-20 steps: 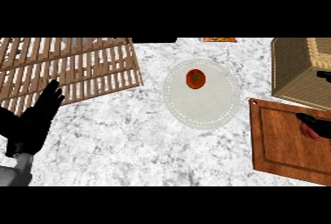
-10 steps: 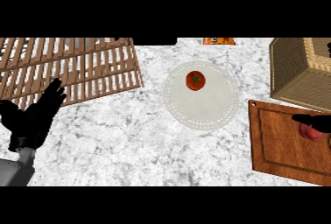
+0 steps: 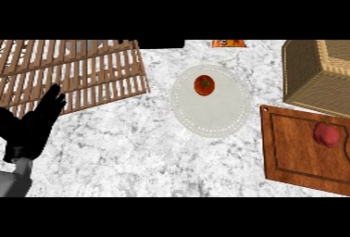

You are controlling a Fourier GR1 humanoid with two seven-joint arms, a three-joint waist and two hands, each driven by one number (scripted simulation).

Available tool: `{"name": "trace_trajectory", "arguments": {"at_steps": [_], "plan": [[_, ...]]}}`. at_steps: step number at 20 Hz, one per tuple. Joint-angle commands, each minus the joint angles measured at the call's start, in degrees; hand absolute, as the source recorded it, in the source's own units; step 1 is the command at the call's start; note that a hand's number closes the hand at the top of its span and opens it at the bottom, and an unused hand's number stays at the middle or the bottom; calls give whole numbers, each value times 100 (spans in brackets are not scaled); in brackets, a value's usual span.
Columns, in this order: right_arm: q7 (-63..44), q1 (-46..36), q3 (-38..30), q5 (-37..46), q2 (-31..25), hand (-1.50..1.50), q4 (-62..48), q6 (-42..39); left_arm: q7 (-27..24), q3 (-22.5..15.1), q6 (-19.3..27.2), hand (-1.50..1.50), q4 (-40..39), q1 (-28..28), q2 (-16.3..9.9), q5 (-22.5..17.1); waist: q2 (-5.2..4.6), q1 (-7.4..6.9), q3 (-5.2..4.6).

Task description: Pick the bell pepper from the cutting board and place it in the basket

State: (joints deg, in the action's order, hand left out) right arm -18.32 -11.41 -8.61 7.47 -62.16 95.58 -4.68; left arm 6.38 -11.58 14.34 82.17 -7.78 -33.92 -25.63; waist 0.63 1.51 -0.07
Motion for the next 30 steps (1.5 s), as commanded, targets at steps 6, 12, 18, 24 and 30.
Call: {"name": "trace_trajectory", "arguments": {"at_steps": [6,12,18,24,30], "plan": [[-556,602,-966,-1601,-989,-150,31,-2378,-30,219,-277,0,-361,-134,32,17,-25,92,2],[-183,1568,-2033,-1792,-146,-150,583,-2668,111,273,-143,0,-129,-38,252,204,-17,56,8],[822,2265,-3034,-1309,868,-150,808,-2615,53,315,-309,0,-215,4,313,349,-29,36,11],[2184,2575,-2818,-205,1687,-150,389,-2433,431,366,-328,0,-102,-220,468,516,-57,-87,12],[2830,1940,-1980,809,2476,-150,-388,-1300,434,419,-437,0,-161,-404,608,692,-73,-168,13]]}}
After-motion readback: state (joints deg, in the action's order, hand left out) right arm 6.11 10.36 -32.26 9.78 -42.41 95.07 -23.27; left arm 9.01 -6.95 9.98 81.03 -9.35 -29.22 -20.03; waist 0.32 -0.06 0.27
